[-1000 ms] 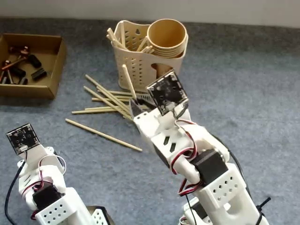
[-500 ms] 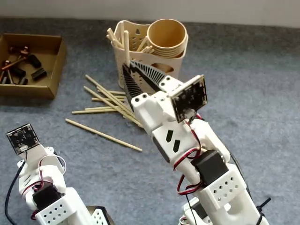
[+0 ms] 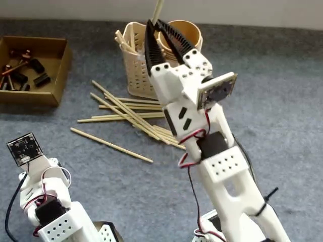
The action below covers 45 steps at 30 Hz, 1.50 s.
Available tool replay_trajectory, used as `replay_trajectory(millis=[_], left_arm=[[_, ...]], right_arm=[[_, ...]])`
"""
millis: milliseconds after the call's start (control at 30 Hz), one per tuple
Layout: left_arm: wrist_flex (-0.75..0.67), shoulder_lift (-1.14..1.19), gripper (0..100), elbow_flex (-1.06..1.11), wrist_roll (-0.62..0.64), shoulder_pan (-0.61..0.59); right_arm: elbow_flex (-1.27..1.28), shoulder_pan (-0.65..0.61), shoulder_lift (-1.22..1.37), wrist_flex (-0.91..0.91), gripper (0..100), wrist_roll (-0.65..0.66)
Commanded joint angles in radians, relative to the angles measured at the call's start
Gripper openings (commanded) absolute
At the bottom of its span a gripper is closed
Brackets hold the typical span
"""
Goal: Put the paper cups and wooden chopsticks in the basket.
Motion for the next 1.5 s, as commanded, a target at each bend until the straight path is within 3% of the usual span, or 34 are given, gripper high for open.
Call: replay_trajectory(millis=[0, 300, 633, 867, 1200, 1367, 1467], left_arm=[[0.003, -0.001, 0, 0.019, -0.006, -0.012], [0.003, -0.001, 0, 0.019, -0.006, -0.013], [0.003, -0.001, 0, 0.019, -0.006, -0.013], [0.003, -0.001, 0, 0.019, -0.006, -0.013], [0.003, -0.001, 0, 0.019, -0.006, -0.013], [0.003, -0.001, 0, 0.019, -0.006, -0.013], [0.003, -0.001, 0, 0.019, -0.006, -0.013]], right_arm=[[-0.007, 0.019, 0.079, -0.137, 0.4, -0.002], [-0.007, 0.041, 0.229, -0.289, 0.4, -0.002], [0.007, 0.068, 0.288, -0.297, 0.5, 0.0], [0.018, 0.065, 0.285, -0.206, 15.9, -0.002], [0.022, 0.064, 0.249, -0.183, 15.5, -0.002], [0.079, 0.061, 0.134, -0.182, 0.9, -0.002], [0.154, 0.028, 0.007, -0.154, 1.4, 0.0]])
